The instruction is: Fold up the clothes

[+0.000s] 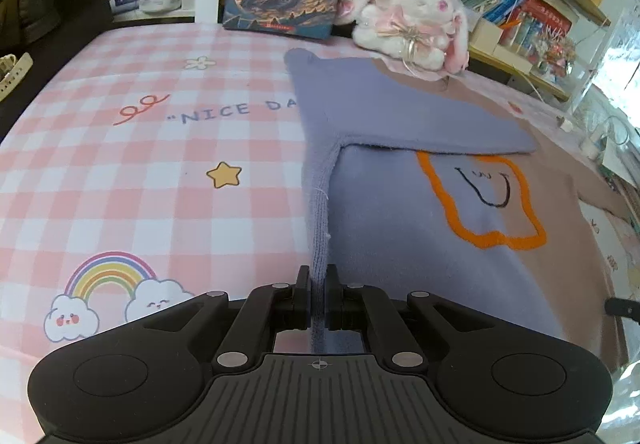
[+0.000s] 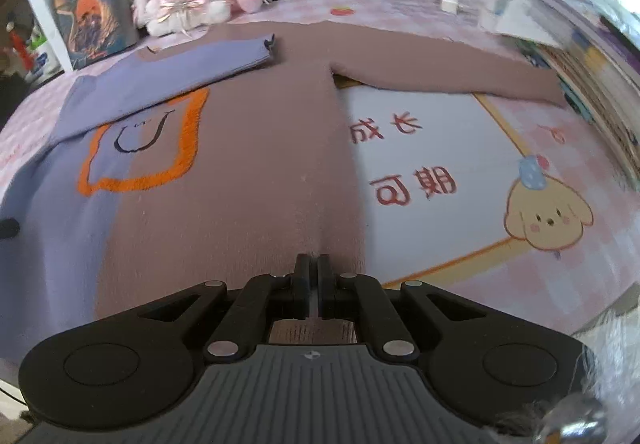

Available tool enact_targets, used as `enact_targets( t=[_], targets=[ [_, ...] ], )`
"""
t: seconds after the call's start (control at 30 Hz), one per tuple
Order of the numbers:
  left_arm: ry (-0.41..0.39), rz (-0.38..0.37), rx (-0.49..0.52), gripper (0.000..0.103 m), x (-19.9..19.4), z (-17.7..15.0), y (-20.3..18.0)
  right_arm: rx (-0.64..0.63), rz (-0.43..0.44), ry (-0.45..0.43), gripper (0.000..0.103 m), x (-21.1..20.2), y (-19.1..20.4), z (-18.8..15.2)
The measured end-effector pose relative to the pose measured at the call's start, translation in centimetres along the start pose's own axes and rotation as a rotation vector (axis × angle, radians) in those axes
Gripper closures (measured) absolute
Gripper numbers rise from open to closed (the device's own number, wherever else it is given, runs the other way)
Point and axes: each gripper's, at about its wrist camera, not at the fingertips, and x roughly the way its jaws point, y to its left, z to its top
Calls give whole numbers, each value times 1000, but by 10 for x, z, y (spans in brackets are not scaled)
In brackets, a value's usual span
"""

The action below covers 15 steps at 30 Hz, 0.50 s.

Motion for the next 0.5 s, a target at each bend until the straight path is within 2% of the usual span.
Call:
enact_targets(
  t=[0.37,0.5],
  targets=[
    [-14,1,24,98,3,-1,-6,-12,-47,-29,100,12,-3,12],
    [-8,8,16,99,2,-1,-4,-36,-19,-6,99,5,-1,4]
  ],
)
